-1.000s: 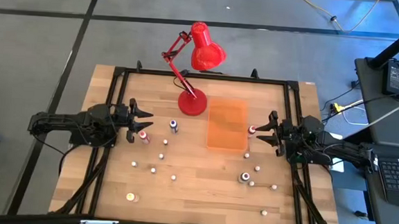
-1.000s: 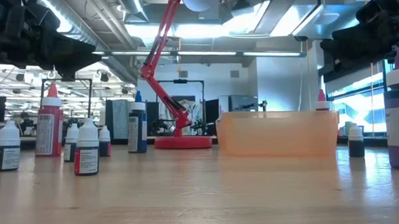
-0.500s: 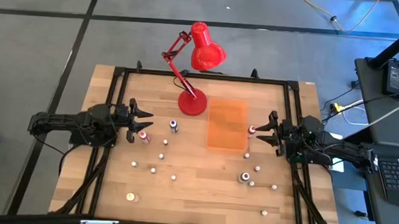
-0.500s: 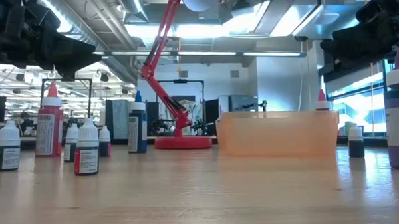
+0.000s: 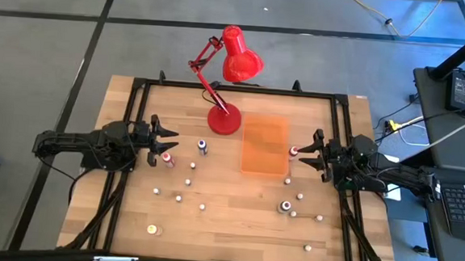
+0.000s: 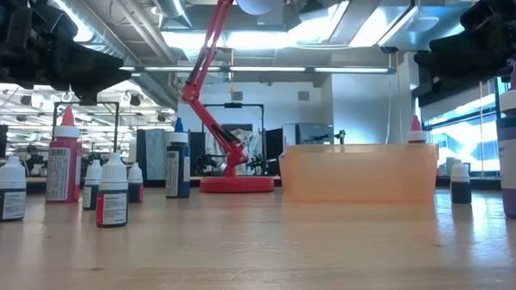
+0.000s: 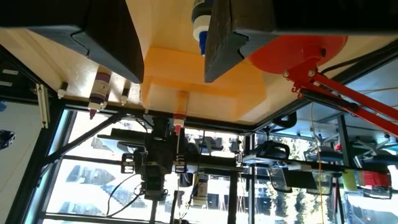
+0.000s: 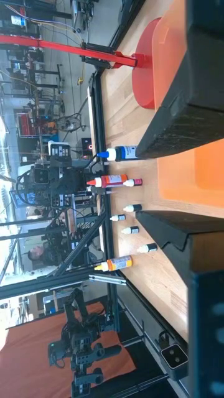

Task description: Pick & Place food coloring

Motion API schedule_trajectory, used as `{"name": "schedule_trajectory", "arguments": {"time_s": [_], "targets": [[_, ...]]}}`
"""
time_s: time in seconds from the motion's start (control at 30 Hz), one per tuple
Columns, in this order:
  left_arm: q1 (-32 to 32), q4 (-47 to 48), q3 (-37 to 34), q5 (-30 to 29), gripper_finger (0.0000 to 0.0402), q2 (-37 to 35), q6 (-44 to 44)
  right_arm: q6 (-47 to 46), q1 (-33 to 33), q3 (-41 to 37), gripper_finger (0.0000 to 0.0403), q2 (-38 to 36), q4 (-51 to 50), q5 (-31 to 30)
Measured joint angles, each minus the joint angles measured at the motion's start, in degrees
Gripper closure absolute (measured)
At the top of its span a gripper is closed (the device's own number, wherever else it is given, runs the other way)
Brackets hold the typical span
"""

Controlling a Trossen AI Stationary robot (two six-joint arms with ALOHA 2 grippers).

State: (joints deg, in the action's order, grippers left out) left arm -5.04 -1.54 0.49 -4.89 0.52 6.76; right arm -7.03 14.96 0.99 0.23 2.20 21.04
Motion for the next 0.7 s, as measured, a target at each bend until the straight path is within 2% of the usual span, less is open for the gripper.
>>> {"name": "schedule_trajectory", "arguments": {"time_s": [0.47,0.7], "targets": [[0.0,0.0,0.0,0.0,0.0237,0.0,0.0,0.0,0.0,0.0,0.0253,0.0,0.0,0.0],[0.0,0.0,0.0,0.0,0.0239,0.0,0.0,11.0,0.0,0.0,0.0253,0.0,0.0,0.0]]}}
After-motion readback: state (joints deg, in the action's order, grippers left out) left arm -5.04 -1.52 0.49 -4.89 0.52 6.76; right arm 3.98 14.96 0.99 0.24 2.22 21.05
